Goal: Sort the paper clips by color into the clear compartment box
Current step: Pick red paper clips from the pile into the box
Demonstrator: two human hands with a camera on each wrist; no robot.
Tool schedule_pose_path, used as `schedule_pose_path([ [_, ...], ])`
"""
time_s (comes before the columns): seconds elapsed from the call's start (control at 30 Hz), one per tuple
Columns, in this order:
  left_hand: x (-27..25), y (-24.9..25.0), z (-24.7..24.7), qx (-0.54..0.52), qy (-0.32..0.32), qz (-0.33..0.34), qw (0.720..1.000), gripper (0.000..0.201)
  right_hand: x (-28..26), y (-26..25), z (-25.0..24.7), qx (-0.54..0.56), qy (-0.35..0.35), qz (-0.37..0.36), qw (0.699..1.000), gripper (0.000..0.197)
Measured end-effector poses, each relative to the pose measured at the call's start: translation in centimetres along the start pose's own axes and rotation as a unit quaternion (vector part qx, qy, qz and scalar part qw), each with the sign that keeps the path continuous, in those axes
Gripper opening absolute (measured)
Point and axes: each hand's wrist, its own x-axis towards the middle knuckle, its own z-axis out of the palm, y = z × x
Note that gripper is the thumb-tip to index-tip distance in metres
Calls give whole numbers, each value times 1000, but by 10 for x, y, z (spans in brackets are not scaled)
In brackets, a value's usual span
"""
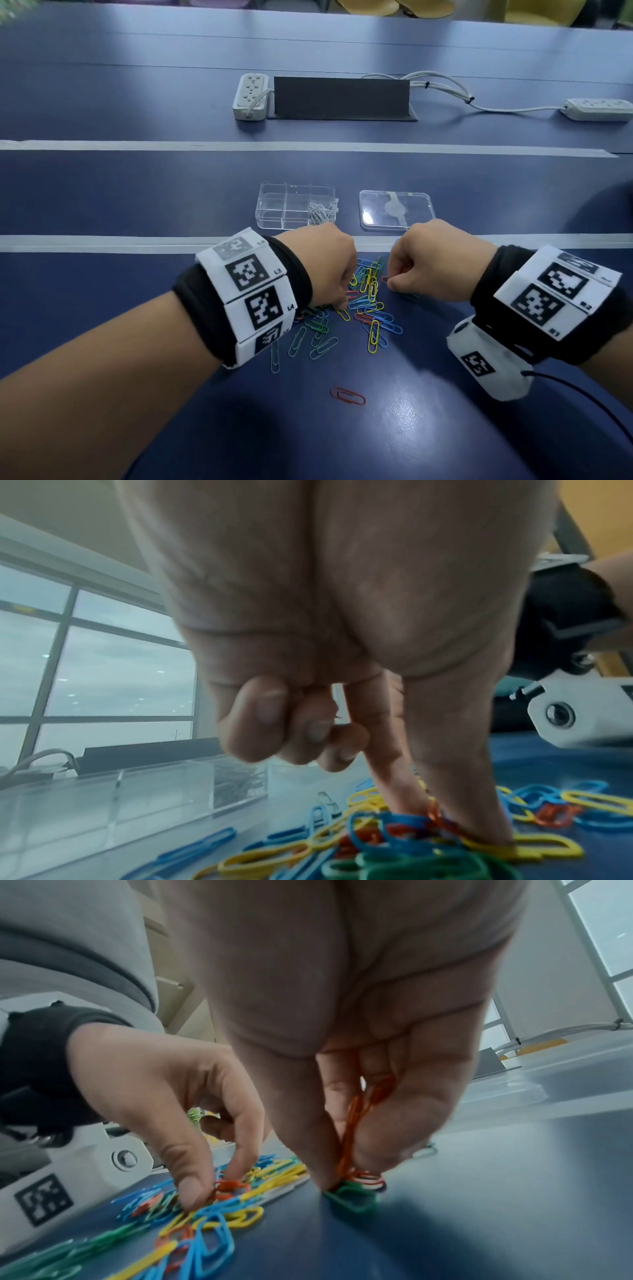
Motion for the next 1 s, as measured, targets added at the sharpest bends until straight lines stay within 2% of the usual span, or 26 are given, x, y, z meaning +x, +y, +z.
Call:
schedule_pose_path([
  [0.17,-1,2,-1,5,8,8,1000,15,-1,-1,-1,36,-5,-4,999,8],
  [0.23,-2,2,-3,-7,11,10,1000,12,-1,-5,0,44,-11,-11,999,14],
  [0.33,-3,0,-4,-26,18,12,999,6,0,-13,3,21,-7,-23,999,22],
  [0.47,-4,-2,-4,-43,17,13,999,0,2,-22,4,-14,6,-48,999,23],
  [0.7,-4,-8,-2,-68,14,-6,998,21,-2,-19,1,12,-8,-37,999,20],
  [1.0,-6,0,0,-90,-10,6,996,28,0,-28,2,-65,-1,-62,996,21],
])
